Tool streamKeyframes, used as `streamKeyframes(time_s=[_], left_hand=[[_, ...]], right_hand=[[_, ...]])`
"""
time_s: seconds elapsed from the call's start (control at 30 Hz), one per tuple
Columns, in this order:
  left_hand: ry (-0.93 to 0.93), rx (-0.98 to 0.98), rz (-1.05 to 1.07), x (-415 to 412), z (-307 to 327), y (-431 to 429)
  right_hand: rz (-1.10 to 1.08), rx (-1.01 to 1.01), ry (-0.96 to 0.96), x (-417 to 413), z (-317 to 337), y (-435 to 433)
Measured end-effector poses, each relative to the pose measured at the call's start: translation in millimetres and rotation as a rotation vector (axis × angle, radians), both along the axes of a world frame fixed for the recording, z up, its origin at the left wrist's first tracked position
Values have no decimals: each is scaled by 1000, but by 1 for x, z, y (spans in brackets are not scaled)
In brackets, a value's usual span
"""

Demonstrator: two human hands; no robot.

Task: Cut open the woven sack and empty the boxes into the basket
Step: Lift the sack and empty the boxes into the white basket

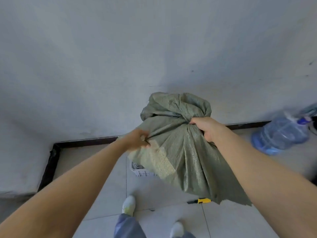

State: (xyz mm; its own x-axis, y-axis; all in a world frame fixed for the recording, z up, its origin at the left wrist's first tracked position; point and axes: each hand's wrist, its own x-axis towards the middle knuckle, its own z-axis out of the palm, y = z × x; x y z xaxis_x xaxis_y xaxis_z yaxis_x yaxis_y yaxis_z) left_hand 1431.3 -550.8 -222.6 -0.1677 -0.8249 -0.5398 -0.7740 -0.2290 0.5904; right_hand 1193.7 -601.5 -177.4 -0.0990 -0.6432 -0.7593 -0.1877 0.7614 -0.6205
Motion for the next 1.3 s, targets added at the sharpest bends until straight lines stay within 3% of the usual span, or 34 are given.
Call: streamKeyframes(time_s=[0.17,0.3,0.57,0.7,0.87,0.97,1.1,1.2,1.3], left_hand=[[113,1,-45,7,-49,-36],[56,-74,-155,14,-75,-63],[100,73,-101,40,-152,-113],[77,168,23,52,-208,-140],[43,192,347,65,-296,-180],[-54,109,513,72,-336,-200],[-122,17,532,79,-360,-215],[-67,3,570,78,-365,-219],[-31,20,470,79,-370,-222]], right_hand=[[275,80,386,11,-43,-24],[598,138,639,36,-78,-42],[801,335,618,67,-170,-73],[824,330,591,78,-231,-107],[383,23,403,72,-319,-147],[233,-105,540,47,-376,-123],[136,-16,749,24,-422,-40],[-64,118,595,24,-441,19],[-280,190,229,27,-457,60]])
